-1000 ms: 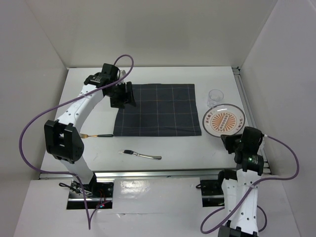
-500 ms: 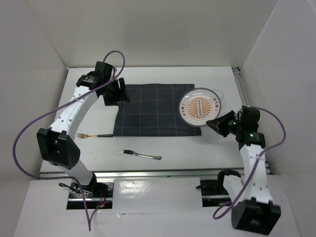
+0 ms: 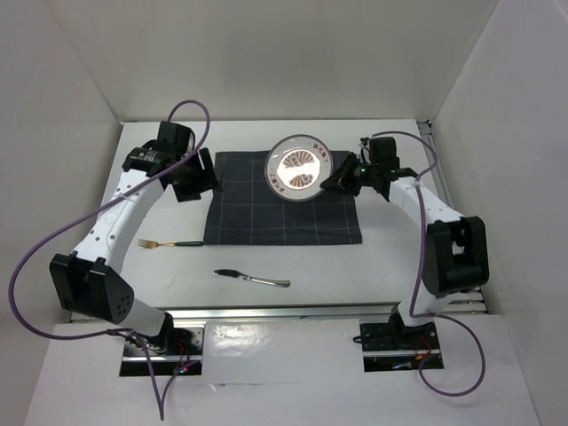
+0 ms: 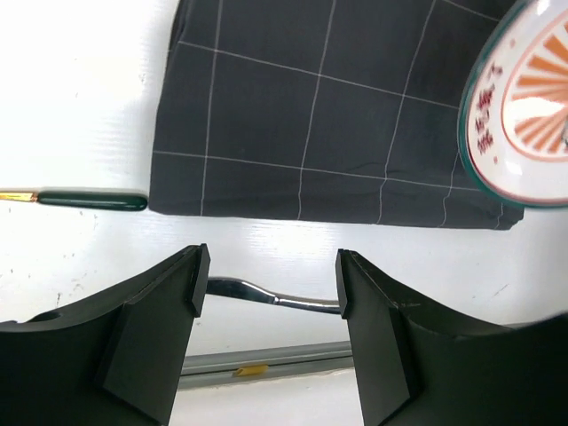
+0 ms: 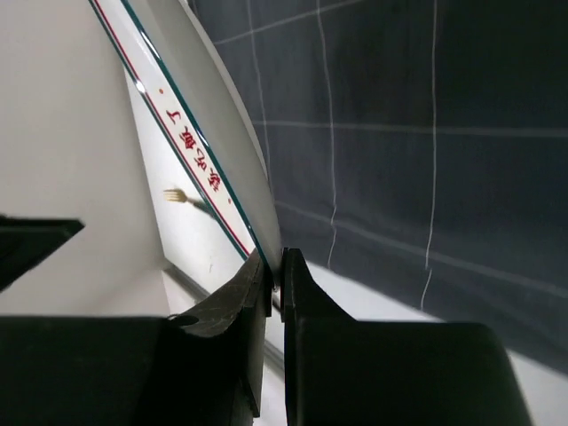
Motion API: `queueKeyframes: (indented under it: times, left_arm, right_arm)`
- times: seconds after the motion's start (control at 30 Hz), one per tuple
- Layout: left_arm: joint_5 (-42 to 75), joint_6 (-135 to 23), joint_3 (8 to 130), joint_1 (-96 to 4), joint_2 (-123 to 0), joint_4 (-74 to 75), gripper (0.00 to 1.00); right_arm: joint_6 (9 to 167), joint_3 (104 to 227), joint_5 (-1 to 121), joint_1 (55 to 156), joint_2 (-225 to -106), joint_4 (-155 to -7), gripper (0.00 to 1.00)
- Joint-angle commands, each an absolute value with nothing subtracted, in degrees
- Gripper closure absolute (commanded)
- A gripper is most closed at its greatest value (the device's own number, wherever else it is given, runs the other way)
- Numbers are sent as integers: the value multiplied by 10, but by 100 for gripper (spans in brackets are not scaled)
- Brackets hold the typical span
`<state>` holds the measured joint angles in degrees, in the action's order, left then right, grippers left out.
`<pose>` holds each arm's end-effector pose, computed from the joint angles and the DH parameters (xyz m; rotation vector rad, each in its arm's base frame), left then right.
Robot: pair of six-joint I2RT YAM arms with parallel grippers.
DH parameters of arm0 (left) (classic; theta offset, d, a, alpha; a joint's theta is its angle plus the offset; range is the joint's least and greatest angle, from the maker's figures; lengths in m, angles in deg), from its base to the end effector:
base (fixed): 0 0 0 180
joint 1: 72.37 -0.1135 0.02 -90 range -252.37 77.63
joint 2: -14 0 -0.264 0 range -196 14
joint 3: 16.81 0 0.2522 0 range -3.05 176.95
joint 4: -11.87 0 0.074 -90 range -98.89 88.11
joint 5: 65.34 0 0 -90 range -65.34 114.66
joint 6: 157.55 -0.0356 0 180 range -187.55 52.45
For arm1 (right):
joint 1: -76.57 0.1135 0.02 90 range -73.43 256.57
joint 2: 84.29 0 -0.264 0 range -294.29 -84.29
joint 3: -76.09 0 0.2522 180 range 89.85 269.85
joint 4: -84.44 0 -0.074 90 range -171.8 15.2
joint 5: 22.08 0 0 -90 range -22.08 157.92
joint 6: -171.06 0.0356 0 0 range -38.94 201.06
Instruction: Set the dinner table for one person
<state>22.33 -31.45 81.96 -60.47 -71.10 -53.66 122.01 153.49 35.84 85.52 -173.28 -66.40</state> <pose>0.3032 -0.0654 0.3500 -0.5109 2.4678 -0.4012 0.3342 0.0718 0.2588 0.3530 2.3643 1.0760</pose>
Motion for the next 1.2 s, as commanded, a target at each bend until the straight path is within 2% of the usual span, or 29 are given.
queueKeyframes:
  times: [0.0, 0.43, 0.87, 0.9, 1.0, 1.03, 1.07, 1.17]
  left_arm:
    - [242, -296, 811, -614, -678, -544, 24]
    - [242, -280, 800, -619, -668, -549, 24]
    - [242, -280, 790, -619, -668, -554, 24]
    - [242, -280, 790, -619, -668, -554, 24]
    - [237, -280, 790, -619, -668, -554, 24]
    - [237, -280, 790, -619, -668, -554, 24]
    - [237, -280, 790, -619, -668, -554, 24]
    - [237, -280, 790, -619, -668, -554, 24]
  right_arm:
    - [1210, 1585, 331, 866, -1790, -750, 100]
    - [1245, 1591, 265, 882, -1928, -811, 100]
    - [1250, 1595, 271, 887, -1978, -799, 100]
    - [1250, 1602, 271, 893, -1978, -799, 97]
    - [1245, 1617, 299, 898, -1985, -767, 71]
    - [1239, 1627, 305, 898, -1990, -759, 62]
    - [1232, 1632, 321, 905, -1990, -750, 41]
    - [1226, 1645, 349, 915, -1982, -727, 20]
